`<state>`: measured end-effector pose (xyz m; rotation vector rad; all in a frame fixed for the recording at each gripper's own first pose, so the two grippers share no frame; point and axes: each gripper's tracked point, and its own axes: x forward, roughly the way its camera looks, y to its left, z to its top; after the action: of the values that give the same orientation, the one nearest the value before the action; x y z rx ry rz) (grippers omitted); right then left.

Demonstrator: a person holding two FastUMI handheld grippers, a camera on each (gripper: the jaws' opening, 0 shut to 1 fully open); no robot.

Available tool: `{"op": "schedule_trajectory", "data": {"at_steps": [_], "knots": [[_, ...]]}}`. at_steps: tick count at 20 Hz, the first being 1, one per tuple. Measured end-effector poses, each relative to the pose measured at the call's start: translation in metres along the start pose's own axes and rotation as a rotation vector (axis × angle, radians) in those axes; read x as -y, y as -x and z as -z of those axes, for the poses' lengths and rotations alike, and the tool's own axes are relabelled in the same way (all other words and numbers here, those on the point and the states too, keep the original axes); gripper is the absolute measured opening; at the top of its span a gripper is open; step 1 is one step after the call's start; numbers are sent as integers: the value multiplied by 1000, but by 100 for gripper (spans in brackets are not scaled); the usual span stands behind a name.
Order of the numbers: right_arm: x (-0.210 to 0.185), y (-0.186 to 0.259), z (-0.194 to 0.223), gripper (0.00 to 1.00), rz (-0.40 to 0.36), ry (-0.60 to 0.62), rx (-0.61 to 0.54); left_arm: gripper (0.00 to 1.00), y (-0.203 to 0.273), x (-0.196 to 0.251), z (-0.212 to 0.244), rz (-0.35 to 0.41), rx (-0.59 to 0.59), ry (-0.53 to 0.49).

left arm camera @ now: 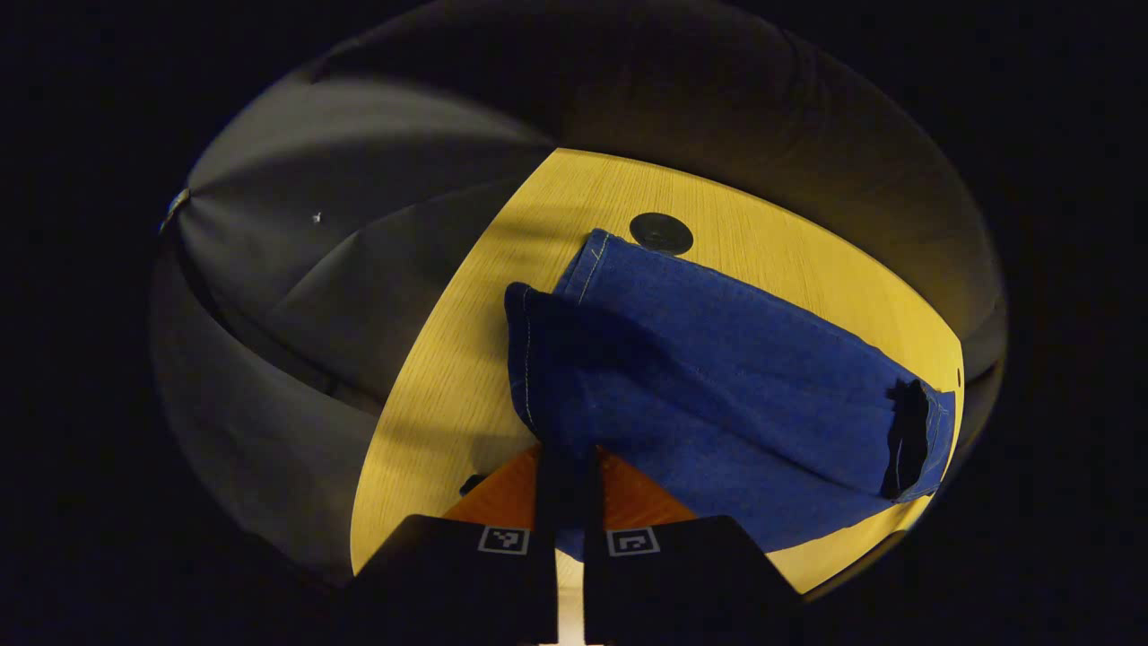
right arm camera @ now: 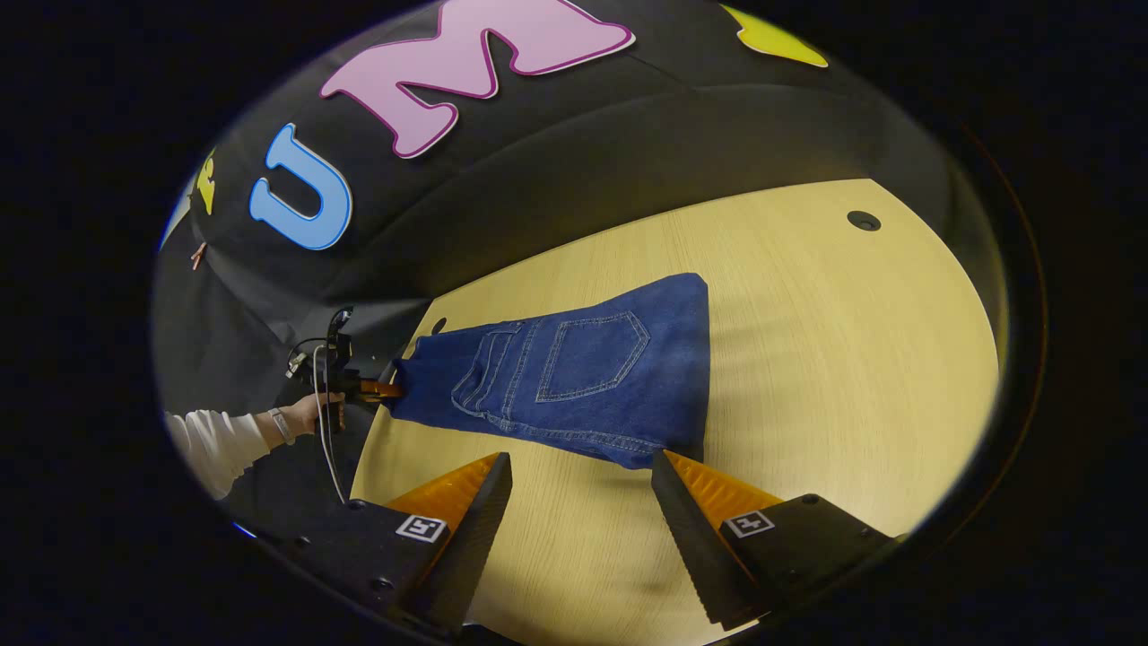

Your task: Grasp the waist and the cuffs of the jeans and fold them to make the two legs overlap; first hold the waist and fold one-third of the jeans toward the cuffs, then hold the cuffs and fold the remaining one-third in the same direction to finish folding.

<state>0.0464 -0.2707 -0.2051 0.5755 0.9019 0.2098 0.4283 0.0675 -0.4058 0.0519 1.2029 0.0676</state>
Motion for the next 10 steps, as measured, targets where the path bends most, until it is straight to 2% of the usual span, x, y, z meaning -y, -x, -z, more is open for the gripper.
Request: {"op": "schedule_trajectory", "data": {"at_steps": [1, 2, 3, 4, 7, 10], "knots": [[-1, 0, -1, 96, -2, 0, 1, 11, 2, 4, 1, 17, -2, 14], [-2, 1, 0, 96, -4, -1, 3, 9, 6, 6, -1, 34, -1, 28], [-3, 0, -1, 96, -8, -3, 5, 12, 15, 8, -1, 54, 6, 49], [-3, 1, -1, 96, -11, -6, 7, 6, 22, 11, -4, 72, 19, 63], [-7, 1, -4, 96, -22, -16, 14, 7, 56, 28, -18, 154, 81, 80], [-10, 4, -8, 96, -35, -19, 32, 7, 106, 71, -34, 248, 146, 42]]}}
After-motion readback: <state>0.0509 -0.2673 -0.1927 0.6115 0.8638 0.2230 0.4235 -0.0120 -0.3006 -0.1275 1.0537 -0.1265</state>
